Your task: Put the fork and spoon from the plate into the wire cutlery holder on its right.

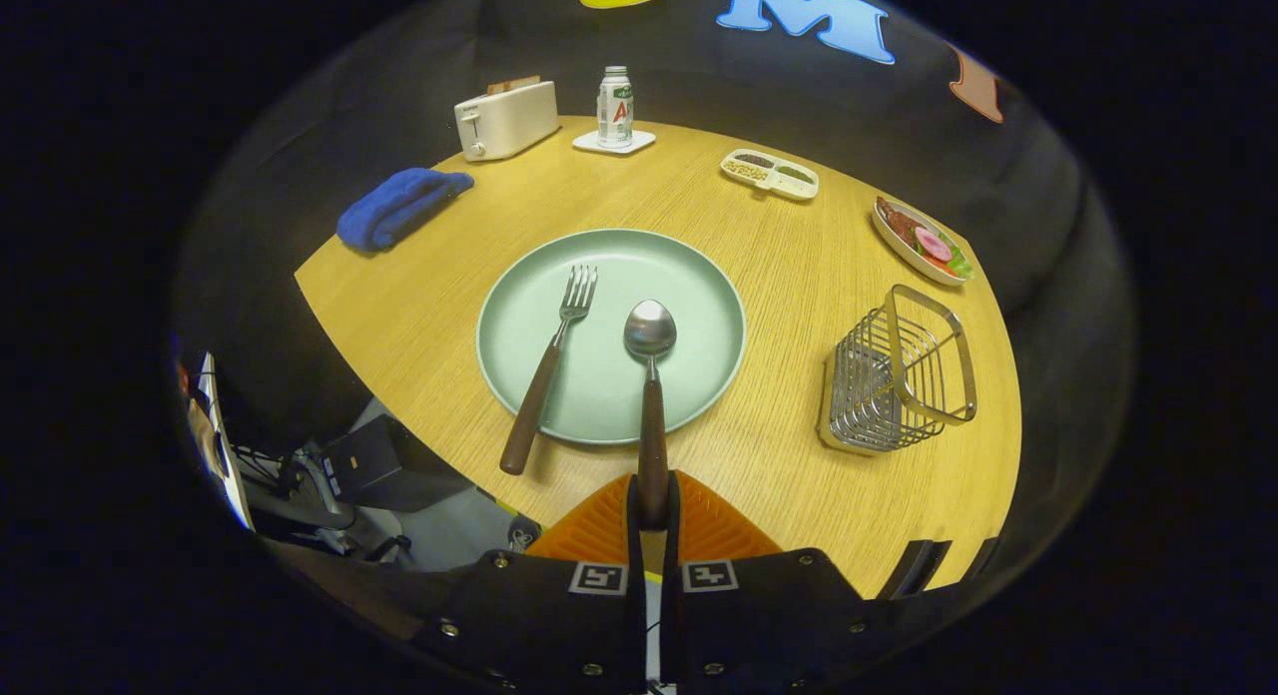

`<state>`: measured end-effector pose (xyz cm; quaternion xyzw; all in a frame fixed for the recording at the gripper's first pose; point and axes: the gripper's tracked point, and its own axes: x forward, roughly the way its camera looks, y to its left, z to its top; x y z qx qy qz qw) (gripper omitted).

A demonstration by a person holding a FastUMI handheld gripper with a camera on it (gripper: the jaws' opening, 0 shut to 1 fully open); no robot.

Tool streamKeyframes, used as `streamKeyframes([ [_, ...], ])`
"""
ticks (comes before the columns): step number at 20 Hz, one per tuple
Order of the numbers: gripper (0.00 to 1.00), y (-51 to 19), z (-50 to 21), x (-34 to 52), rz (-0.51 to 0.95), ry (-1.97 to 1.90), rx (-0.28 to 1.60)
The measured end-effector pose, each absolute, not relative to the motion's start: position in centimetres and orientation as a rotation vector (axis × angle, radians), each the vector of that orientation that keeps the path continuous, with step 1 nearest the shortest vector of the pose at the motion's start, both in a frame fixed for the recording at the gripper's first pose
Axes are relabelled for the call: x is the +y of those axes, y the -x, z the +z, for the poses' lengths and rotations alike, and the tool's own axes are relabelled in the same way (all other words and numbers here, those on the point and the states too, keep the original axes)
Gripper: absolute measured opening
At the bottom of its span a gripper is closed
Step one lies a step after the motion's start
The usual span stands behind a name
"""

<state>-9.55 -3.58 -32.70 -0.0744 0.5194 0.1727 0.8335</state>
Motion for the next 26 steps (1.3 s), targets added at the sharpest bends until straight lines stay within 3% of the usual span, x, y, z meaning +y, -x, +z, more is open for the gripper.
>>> streamKeyframes([
  [2,0.06,9.0,-32.3,-4.0,0.351,0.166,1.073],
  [3,0.01,8.9,-32.1,-4.1,0.348,0.162,1.079],
  [13,0.01,9.0,-25.1,-7.9,0.396,0.16,1.135],
  [26,0.01,8.1,-19.0,-18.1,0.214,0.092,1.195],
])
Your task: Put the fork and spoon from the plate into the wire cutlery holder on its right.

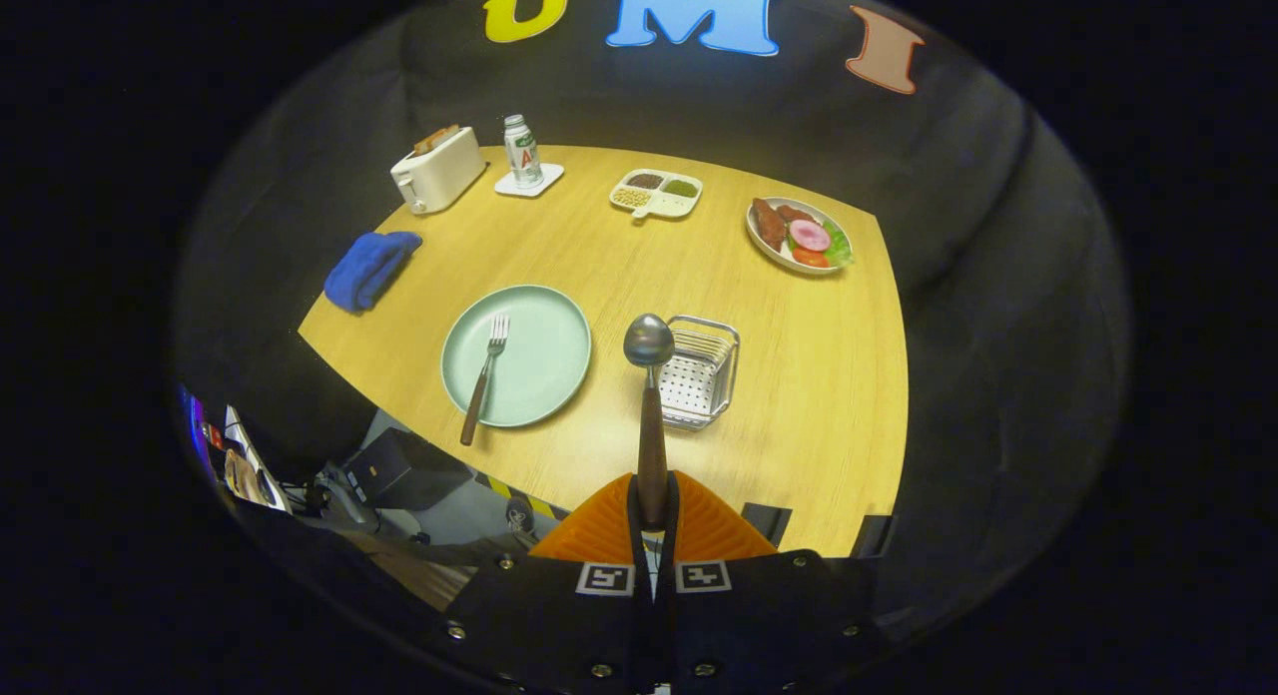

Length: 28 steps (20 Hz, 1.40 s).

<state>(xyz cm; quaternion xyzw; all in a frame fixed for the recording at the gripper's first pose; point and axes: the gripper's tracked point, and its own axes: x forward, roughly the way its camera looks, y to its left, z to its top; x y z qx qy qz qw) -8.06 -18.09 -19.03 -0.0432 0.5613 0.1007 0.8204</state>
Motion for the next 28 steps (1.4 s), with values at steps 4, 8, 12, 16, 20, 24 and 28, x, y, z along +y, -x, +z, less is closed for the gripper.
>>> streamKeyframes([
  [4,0.01,8.1,-20.1,-19.0,0.193,0.066,1.234],
  [8,0.01,8.0,-21.7,-20.1,0.171,0.07,1.302],
  [12,0.01,7.2,-23.0,-19.8,0.18,0.075,1.351],
  [16,0.01,6.6,-24.2,-19.9,0.183,0.092,1.403],
  [20,0.01,5.5,-25.9,-19.9,0.161,0.094,1.456],
  [24,0.01,4.7,-27.0,-19.5,0.165,0.1,1.484],
  [28,0.01,4.0,-27.7,-19.6,0.162,0.127,1.494],
])
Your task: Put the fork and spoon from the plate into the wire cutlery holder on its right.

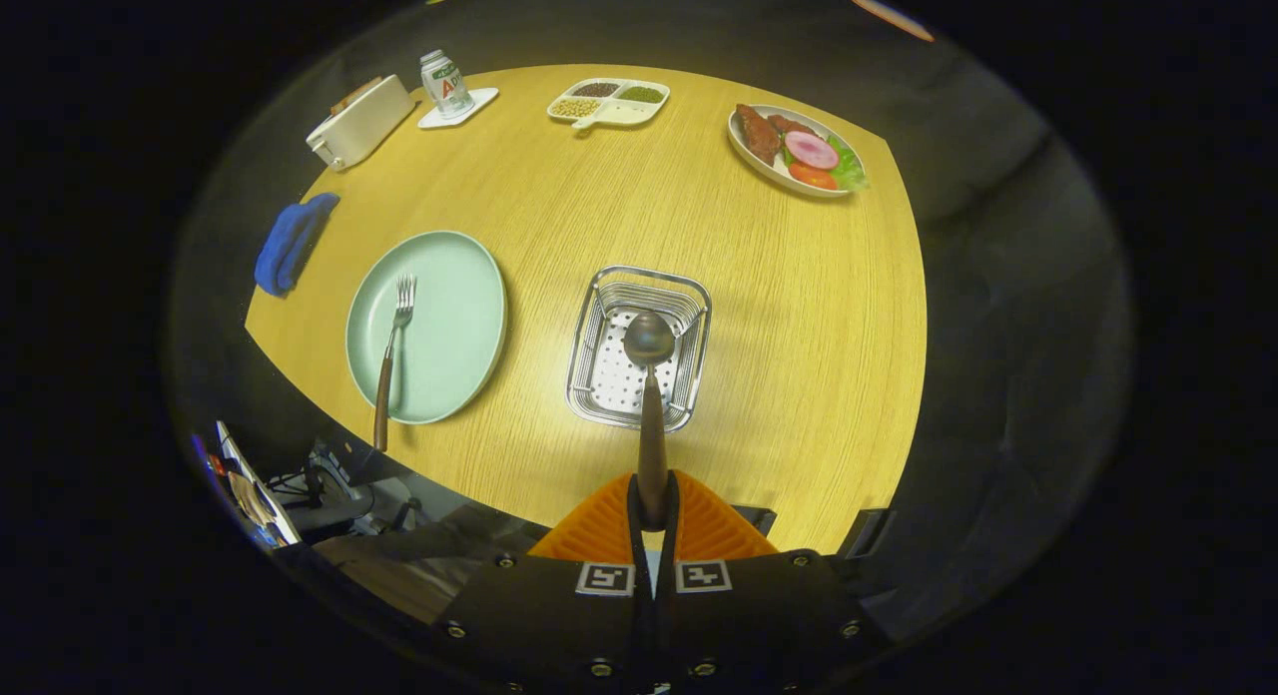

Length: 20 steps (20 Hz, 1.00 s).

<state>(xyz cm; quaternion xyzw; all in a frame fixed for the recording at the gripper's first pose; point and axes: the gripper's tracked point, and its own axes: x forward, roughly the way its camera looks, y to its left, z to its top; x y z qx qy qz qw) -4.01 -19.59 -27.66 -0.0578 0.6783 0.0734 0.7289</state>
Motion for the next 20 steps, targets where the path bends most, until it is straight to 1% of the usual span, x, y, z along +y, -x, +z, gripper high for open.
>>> streamKeyframes([
  [2,0.04,3.9,-27.6,-19.6,0.162,0.118,1.499],
  [3,0.09,3.8,-27.5,-19.5,0.163,0.116,1.495],
  [6,0.12,3.0,-26.5,-19.9,0.136,0.099,1.447],
  [7,0.16,2.7,-25.9,-20.2,0.124,0.101,1.423],
  [11,0.17,1.5,-22.2,-21.2,0.052,0.119,1.275],
  [13,0.17,1.5,-20.0,-19.7,0.055,0.067,1.199],
  [16,0.18,2.1,-17.6,-16.0,0.114,0.032,1.109],
  [18,0.53,2.8,-17.7,-13.8,0.159,0.058,1.084],
  [20,0.52,3.7,-17.7,-11.5,0.186,0.053,1.077],
])
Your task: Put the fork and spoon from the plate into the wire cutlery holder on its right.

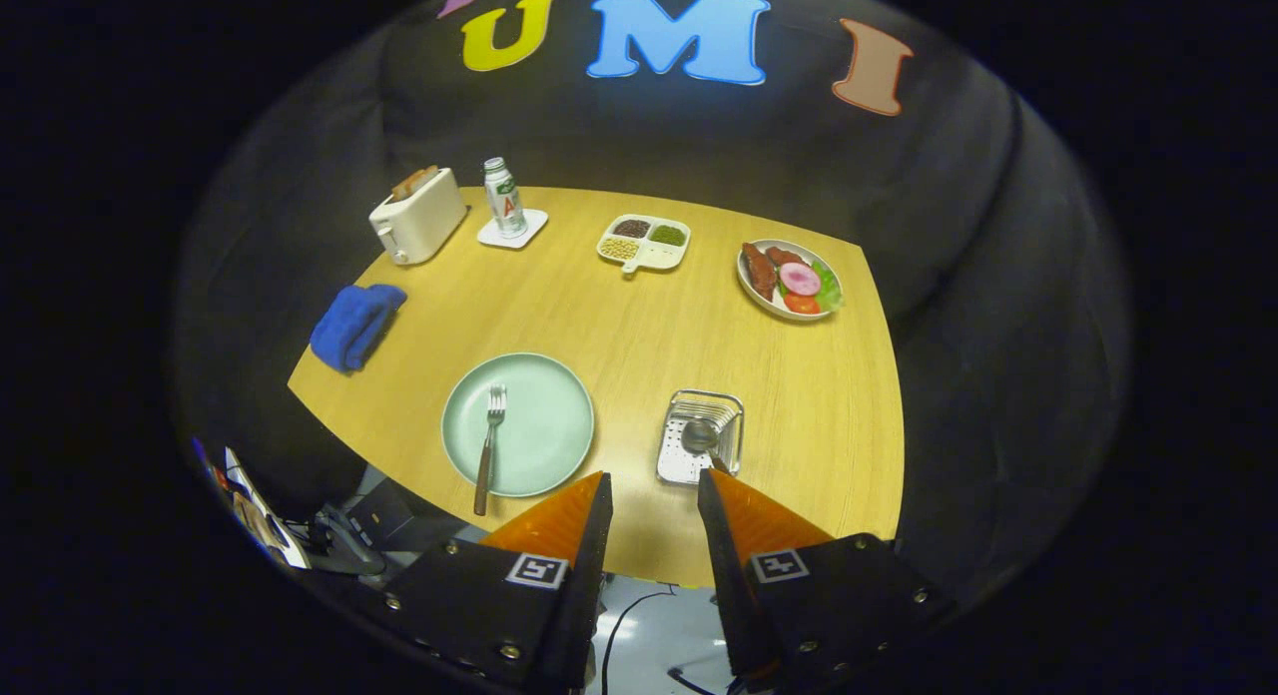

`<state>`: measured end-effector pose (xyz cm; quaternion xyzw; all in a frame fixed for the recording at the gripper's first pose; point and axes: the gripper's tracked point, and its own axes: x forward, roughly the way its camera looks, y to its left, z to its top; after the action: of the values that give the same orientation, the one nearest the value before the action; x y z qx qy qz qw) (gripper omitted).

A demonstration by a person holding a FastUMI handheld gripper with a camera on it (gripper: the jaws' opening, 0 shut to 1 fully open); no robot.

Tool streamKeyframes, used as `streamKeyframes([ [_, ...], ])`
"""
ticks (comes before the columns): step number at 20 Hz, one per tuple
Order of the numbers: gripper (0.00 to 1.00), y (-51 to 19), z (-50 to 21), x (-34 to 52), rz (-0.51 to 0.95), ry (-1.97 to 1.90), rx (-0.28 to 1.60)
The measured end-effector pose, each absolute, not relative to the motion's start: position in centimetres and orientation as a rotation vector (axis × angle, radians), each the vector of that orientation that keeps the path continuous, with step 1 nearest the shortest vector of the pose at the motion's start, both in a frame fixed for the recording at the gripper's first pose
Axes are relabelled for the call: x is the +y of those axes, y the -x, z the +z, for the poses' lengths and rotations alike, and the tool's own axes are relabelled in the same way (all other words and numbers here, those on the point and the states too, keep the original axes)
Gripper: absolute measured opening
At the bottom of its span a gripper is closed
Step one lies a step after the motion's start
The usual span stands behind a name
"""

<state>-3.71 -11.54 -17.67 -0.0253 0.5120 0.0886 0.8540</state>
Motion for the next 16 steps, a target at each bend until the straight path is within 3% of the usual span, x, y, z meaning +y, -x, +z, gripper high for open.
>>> streamKeyframes([
  [8,0.52,6.8,-19.5,-3.4,0.341,0.035,1.117],
  [16,0.52,8.0,-22.3,-0.6,0.386,0.058,1.167],
])
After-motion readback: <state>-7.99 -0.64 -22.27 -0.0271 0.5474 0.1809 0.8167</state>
